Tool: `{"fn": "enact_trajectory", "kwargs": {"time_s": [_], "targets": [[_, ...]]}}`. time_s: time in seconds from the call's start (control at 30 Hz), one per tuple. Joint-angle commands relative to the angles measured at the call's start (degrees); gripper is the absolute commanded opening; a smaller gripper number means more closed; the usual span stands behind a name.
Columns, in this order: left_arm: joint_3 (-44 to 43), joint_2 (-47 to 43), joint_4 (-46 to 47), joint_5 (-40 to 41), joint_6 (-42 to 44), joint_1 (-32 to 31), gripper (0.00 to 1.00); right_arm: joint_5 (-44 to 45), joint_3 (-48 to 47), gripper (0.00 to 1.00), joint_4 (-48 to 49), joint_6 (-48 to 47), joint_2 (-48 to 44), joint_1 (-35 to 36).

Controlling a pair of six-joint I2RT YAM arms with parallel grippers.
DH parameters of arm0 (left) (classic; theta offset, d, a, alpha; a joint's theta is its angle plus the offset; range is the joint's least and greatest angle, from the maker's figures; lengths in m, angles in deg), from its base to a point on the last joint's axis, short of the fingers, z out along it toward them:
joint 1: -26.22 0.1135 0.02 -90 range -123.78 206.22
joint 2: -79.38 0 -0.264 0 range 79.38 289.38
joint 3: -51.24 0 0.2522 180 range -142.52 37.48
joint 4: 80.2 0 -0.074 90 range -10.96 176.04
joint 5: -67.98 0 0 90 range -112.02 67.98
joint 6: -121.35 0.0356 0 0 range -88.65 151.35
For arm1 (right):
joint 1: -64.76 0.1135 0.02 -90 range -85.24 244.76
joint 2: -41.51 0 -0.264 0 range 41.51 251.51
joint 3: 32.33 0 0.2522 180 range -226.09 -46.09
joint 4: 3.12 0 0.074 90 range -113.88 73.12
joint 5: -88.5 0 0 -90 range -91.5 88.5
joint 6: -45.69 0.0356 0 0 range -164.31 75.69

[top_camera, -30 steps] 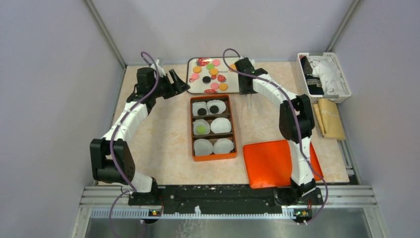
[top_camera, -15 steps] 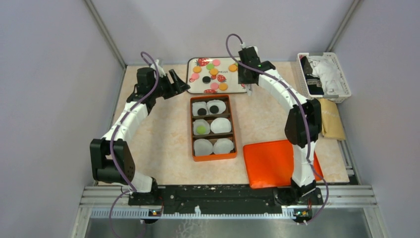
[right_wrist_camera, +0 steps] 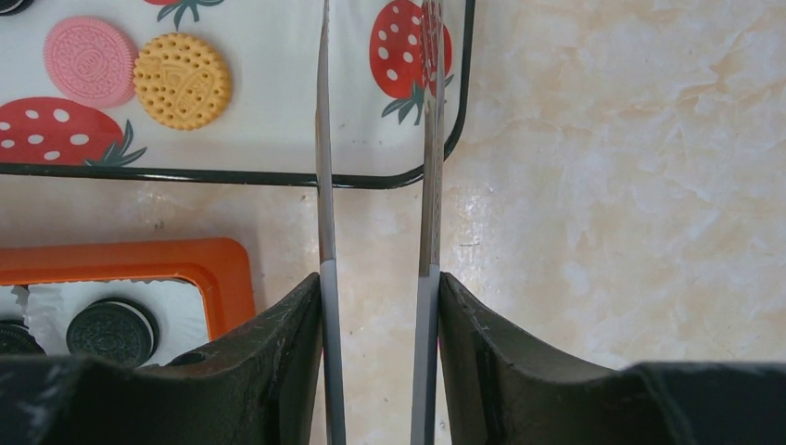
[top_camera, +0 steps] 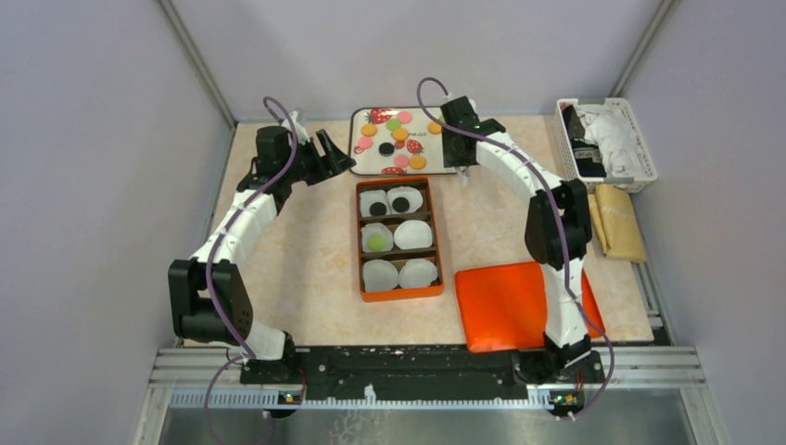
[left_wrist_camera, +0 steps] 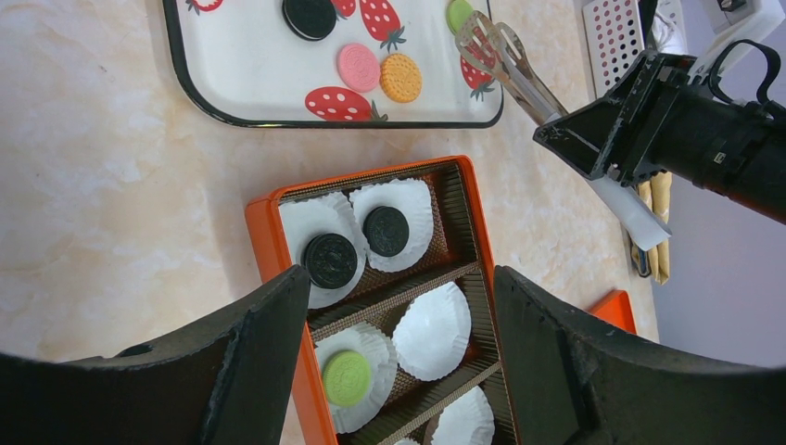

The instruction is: Pack the cookies

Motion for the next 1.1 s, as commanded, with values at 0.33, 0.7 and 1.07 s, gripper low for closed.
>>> {"fn": "enact_trajectory", "kwargs": {"time_s": [0.33,0.7,1.07], "targets": [[0.0,-0.4,2.3,-1.1,0.0,0.2,0.79,4.4,-5.9,0.45,-2.1,0.4,4.1,0.3],[0.0,-0.7,2.2,-0.7,0.3,0.2,0.79,3.9,-11.4,0.44,-3.5,0.4,9.7,0.3],[-0.1,-0.3,2.4,-1.2,-0.1,0.3,0.79,4.6,-11.9,0.07,-3.5,-0.4,9.4,0.3]]}}
